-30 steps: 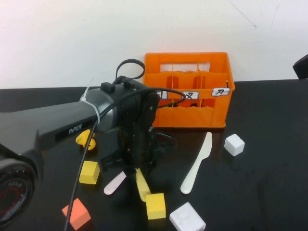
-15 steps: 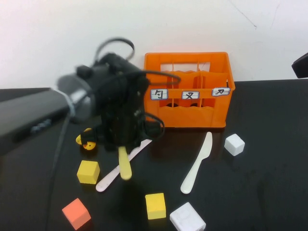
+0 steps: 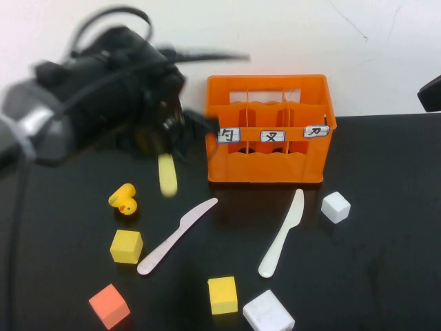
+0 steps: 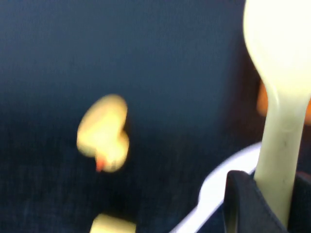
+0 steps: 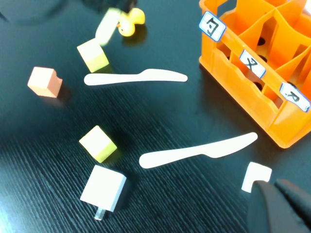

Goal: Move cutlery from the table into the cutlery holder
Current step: Place the spoon on the box

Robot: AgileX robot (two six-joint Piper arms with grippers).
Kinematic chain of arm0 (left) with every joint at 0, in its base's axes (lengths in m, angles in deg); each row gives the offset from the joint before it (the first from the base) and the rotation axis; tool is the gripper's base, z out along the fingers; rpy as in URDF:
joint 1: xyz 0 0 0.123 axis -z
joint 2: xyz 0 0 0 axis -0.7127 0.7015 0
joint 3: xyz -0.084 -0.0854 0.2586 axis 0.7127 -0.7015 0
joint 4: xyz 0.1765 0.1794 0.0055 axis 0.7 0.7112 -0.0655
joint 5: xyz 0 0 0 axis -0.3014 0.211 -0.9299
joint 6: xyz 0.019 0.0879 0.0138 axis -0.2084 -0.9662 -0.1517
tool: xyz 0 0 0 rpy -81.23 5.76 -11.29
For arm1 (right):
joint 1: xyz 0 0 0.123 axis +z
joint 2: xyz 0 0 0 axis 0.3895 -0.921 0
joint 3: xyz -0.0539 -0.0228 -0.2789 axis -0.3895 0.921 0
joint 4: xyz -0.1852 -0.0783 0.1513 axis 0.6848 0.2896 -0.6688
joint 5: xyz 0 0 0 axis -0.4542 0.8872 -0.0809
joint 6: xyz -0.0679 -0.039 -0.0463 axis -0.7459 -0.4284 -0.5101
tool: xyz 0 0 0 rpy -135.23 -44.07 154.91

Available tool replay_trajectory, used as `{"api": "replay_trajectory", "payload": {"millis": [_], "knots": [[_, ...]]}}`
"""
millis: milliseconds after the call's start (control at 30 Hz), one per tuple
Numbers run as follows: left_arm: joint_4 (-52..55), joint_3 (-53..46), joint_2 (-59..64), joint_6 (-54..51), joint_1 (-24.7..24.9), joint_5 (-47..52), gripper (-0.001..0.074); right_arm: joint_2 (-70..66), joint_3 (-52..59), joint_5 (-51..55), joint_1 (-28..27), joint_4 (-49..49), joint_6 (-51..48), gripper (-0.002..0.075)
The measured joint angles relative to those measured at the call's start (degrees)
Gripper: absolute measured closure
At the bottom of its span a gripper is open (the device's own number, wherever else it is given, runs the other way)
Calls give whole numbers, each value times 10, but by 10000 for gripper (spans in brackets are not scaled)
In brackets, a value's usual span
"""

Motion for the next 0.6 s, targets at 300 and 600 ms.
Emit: {"api": "replay_trajectory", "payload": {"millis": [300, 600], "knots": [[196, -1, -47, 170, -1, -221, 587, 0, 0, 0, 0, -23, -5, 728], [397, -3, -7, 215, -1, -429, 587, 0, 0, 0, 0, -28, -9, 728]]}}
